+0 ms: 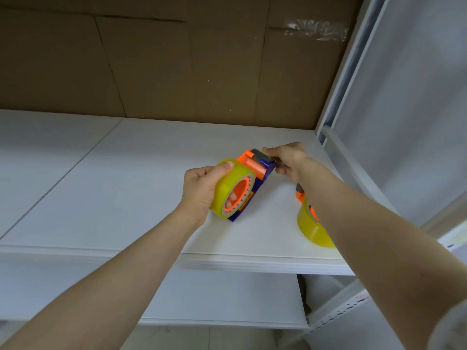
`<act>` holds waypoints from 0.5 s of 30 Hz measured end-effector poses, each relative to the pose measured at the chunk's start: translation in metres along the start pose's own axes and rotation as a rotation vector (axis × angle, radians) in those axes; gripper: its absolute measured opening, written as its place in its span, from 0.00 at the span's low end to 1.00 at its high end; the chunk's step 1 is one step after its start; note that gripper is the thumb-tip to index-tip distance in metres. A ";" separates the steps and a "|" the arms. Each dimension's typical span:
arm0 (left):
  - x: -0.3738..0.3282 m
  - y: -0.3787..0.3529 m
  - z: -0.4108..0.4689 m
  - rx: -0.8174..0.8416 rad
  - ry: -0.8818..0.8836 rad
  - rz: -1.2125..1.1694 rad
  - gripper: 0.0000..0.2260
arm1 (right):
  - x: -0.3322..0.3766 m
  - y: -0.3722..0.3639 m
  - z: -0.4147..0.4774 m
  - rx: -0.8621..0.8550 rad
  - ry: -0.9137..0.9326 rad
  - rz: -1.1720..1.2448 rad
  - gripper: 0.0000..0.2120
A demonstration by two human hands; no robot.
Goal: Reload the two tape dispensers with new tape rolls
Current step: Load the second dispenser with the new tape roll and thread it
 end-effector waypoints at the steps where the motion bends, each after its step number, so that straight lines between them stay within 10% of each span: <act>1: -0.001 0.002 0.002 -0.013 -0.012 0.008 0.11 | -0.001 -0.001 -0.001 0.024 -0.022 0.038 0.11; 15: -0.016 0.002 0.005 -0.063 -0.156 -0.023 0.12 | -0.005 -0.017 -0.019 0.406 -0.135 0.558 0.15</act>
Point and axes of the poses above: each hand's wrist, its own z-axis towards the middle knuckle, its own y-axis out of the back of the hand, x = y × z, the point moved 2 cm from there along z, towards the middle knuckle, and after that the axes turned 12 degrees about x, right-handed, at the moved point
